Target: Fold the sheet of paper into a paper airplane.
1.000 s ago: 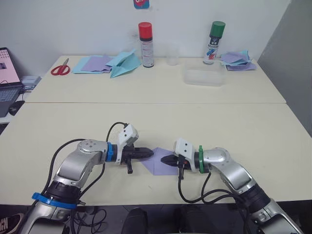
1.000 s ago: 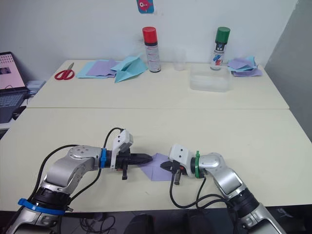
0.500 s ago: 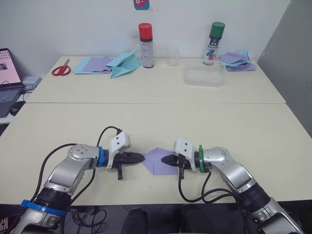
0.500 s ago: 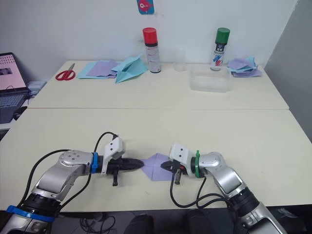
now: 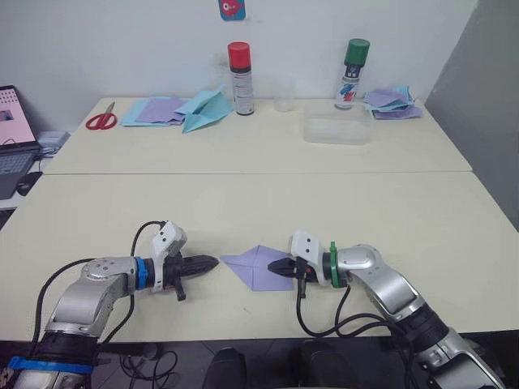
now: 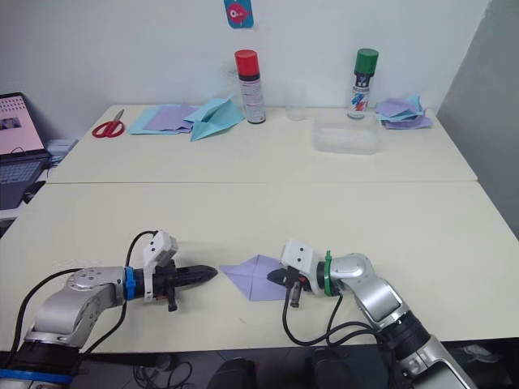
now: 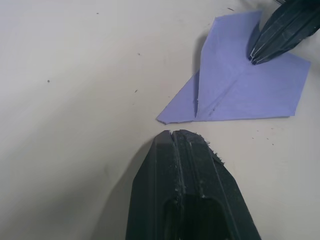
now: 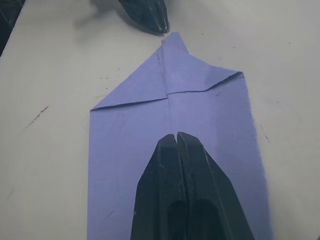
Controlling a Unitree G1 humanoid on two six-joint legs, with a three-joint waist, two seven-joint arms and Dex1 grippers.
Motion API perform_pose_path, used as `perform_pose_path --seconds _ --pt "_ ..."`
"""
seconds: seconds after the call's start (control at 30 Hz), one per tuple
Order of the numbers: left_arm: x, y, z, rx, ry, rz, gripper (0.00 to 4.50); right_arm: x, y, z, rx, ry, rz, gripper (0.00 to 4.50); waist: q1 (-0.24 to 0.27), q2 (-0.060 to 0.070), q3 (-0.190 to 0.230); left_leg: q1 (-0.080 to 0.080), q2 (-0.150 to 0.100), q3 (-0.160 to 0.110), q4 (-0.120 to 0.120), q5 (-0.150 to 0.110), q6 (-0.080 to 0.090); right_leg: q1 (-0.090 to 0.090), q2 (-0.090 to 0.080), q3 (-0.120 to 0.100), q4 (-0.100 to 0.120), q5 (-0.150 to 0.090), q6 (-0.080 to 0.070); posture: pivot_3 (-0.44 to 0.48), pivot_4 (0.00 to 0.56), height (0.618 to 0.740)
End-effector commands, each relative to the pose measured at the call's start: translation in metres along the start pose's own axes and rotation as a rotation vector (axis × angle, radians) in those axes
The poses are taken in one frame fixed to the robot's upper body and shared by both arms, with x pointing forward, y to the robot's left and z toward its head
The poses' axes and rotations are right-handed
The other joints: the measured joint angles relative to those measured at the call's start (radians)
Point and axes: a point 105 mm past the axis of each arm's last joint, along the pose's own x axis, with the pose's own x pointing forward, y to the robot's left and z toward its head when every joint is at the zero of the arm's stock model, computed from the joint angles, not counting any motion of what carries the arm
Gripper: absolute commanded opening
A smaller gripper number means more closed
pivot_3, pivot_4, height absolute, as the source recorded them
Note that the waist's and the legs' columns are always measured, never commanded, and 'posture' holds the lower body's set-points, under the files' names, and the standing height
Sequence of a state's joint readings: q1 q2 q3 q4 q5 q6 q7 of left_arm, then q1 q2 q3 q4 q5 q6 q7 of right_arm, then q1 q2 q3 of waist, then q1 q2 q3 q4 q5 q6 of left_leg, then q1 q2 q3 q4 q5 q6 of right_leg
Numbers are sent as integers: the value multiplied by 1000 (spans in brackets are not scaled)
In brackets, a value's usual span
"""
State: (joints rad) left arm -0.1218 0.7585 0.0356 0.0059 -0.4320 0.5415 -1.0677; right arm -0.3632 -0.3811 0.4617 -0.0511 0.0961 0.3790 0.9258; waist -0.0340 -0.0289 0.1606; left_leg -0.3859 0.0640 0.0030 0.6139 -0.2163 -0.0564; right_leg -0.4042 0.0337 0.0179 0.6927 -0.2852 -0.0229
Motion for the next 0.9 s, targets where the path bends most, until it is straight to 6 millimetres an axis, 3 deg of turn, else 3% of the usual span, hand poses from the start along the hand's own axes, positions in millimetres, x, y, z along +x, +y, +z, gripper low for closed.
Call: perform_pose_path --seconds 0.03,0.17,0.43,0.67,0.83,0.9 --pt "-3 -5 30 97 -45 46 0 -1 4 -11 12 38 15 20 1 -1 1 0 0 0 0 0 0 0 0 0 0 0 0 0 150 740" --pt "9 -28 43 147 -54 -15 0 -1 2 -9 18 26 13 20 1 -3 2 -4 0 0 -1 0 0 -1 0 0 -3 0 0 0 150 740" --pt "33 -24 -11 205 156 -4 0 -8 3 19 63 -65 59 20 4 -2 2 -4 0 0 -2 0 0 -1 0 -1 -5 0 0 0 150 740" --pt "31 -22 -23 189 196 -21 0 -33 -16 53 170 -146 15 2332 5 -2 2 -4 -1 1 -2 0 0 0 -1 0 -5 0 0 0 150 740" --pt "29 -20 -23 188 197 -26 0 -40 -26 44 195 -100 -62 4144 5 -1 2 -4 -1 0 -2 0 0 0 -1 0 -6 0 0 0 150 740" --pt "29 -19 -22 189 196 -26 0 -38 -26 35 213 -76 -70 4144 4 -1 2 -4 -1 1 -2 0 0 0 -1 0 -7 0 0 0 150 740"
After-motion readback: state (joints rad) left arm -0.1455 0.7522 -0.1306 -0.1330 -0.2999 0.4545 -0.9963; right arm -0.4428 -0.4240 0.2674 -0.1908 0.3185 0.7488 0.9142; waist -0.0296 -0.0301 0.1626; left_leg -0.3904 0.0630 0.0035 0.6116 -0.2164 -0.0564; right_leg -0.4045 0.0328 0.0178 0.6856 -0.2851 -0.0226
